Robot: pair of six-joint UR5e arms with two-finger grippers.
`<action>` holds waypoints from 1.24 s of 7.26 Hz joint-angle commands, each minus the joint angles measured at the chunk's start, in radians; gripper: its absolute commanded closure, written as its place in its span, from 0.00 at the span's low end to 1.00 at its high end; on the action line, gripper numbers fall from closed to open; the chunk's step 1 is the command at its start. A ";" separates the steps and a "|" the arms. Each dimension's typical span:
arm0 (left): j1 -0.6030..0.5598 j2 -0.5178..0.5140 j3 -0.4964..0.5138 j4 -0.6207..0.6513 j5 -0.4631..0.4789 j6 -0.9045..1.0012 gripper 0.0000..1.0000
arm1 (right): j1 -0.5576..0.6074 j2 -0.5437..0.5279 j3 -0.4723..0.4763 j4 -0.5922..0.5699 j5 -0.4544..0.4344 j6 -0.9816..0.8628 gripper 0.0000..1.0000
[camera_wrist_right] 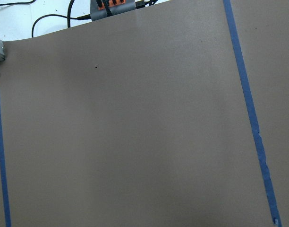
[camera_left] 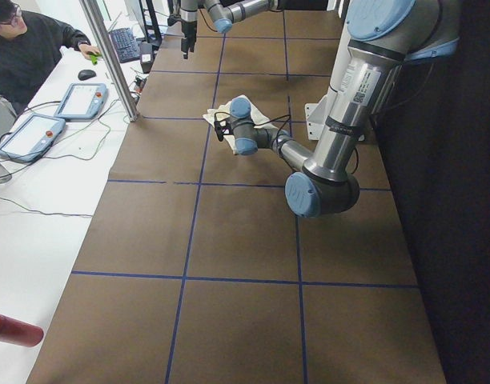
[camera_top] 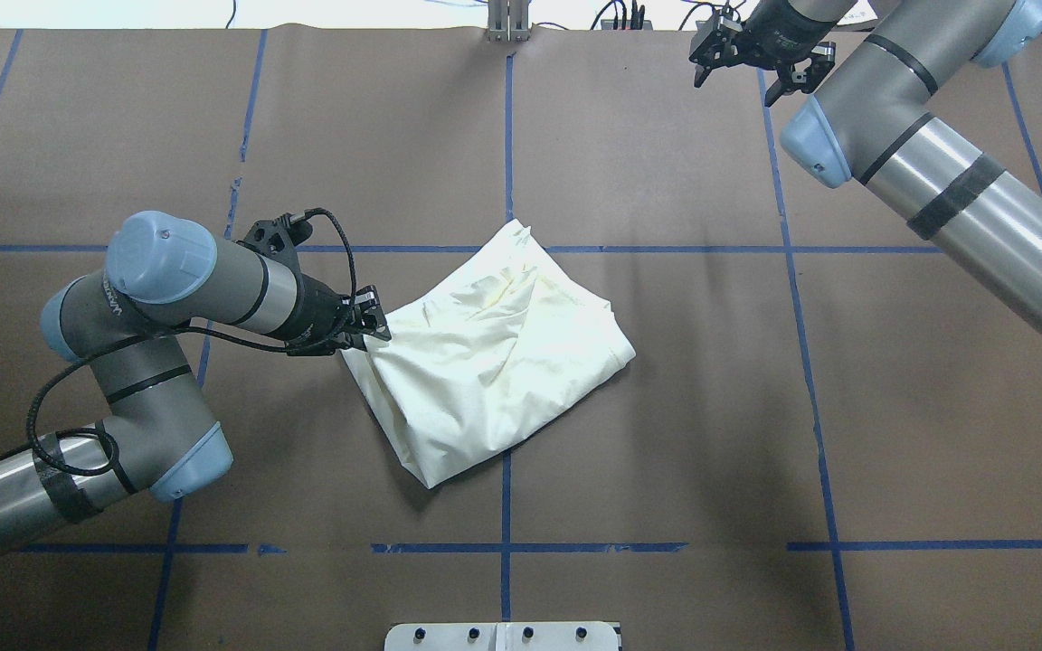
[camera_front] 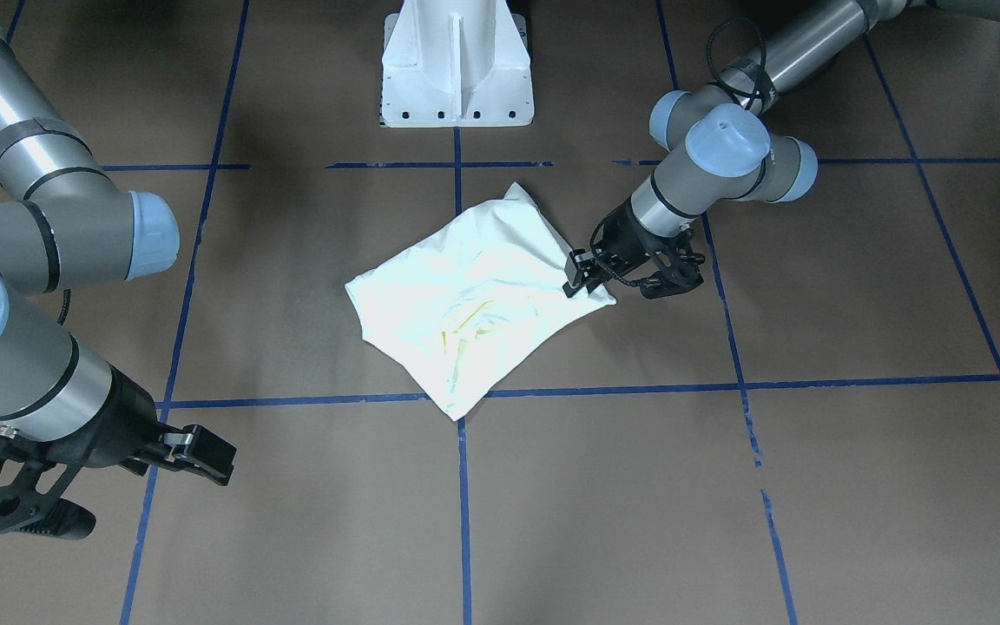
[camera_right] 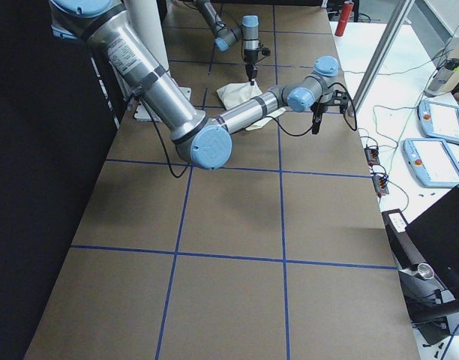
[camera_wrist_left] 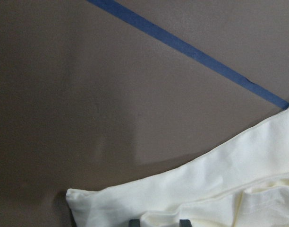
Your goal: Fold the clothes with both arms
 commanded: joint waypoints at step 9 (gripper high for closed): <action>-0.097 0.048 -0.007 0.002 -0.014 0.023 1.00 | 0.007 -0.011 0.000 0.002 0.002 0.000 0.00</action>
